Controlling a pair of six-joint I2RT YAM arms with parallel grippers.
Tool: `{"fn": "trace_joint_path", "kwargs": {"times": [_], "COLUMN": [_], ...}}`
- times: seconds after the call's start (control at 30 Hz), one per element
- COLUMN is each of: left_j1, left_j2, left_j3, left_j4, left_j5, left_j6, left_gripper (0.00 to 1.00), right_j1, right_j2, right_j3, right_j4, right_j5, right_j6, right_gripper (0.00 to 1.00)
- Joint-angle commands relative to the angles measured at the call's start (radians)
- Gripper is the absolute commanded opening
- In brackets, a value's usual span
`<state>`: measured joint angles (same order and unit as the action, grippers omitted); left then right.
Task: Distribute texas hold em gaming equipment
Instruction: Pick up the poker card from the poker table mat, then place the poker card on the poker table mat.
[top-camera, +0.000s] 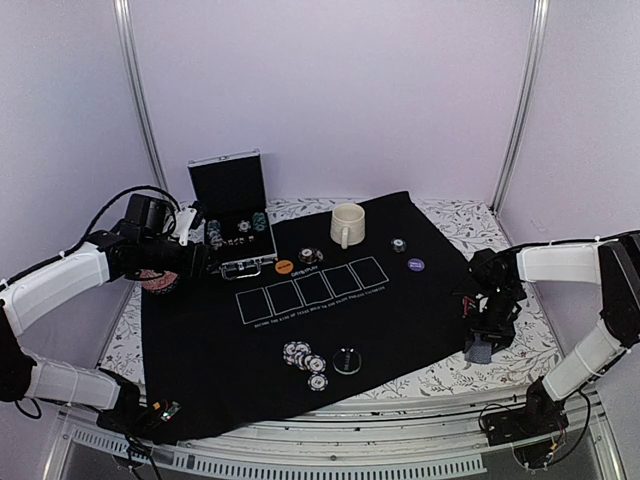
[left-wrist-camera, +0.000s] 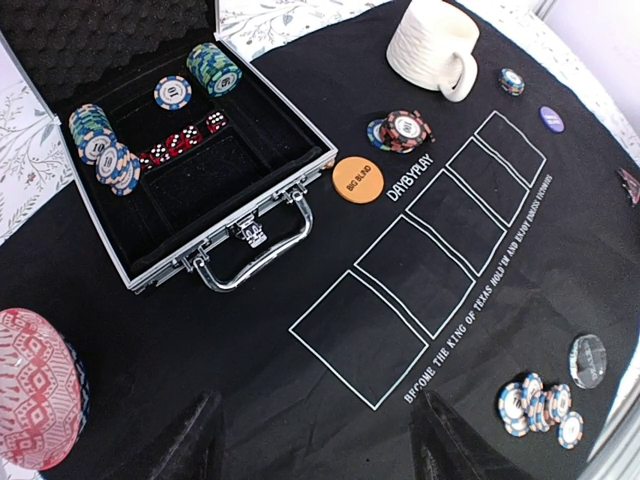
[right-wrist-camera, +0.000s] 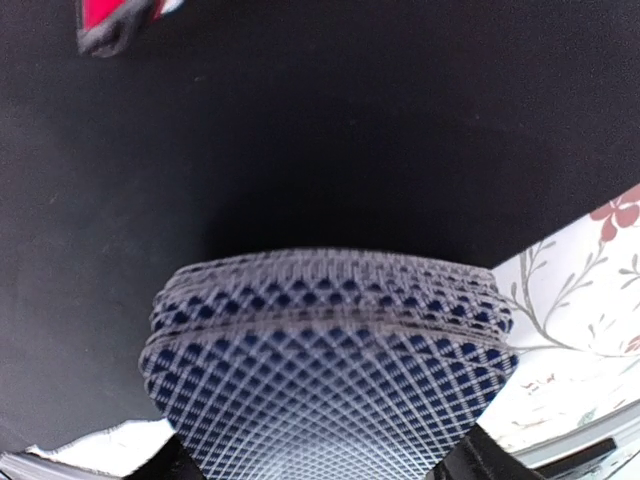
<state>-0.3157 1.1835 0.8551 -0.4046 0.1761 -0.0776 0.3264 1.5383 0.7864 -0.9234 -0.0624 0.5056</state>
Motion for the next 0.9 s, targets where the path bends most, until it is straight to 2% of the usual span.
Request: {"fn": "trace_joint_path", "kwargs": {"times": [0.0, 0.33, 0.63, 0.77, 0.87], "left_j1": [0.007, 0.007, 0.006, 0.006, 0.006], "left_j2": [-0.022, -0.021, -0.022, -0.021, -0.022], "left_j3": [-0.011, -0.010, -0.010, -0.008, -0.008], "left_j4": [0.016, 0.016, 0.016, 0.016, 0.017], "left_j5": [0.014, 0.018, 0.016, 0.014, 0.016], "left_j6": [0.013, 0.012, 0.013, 0.015, 0.016], "left_gripper": [0.65, 0.65, 0.65, 0.65, 0.66], "right_j1": [0.004, 0.003, 0.014, 0.116, 0.265], "right_j2": [0.032, -0.049, -0.165, -0.141, -0.061], "right_j3": [-0.049, -0.031, 0.091, 0.188, 0.297], "right_j4": [0.034, -0.016, -0.097, -0.105, -0.065], "right_j5": [0.006, 0.057, 0.077, 0.073, 0.052], "right_j6": [0.004, 0.046, 0.061, 0.041, -0.008], "right_gripper": [0.54, 0.44, 0.36, 0.34, 0.34]}}
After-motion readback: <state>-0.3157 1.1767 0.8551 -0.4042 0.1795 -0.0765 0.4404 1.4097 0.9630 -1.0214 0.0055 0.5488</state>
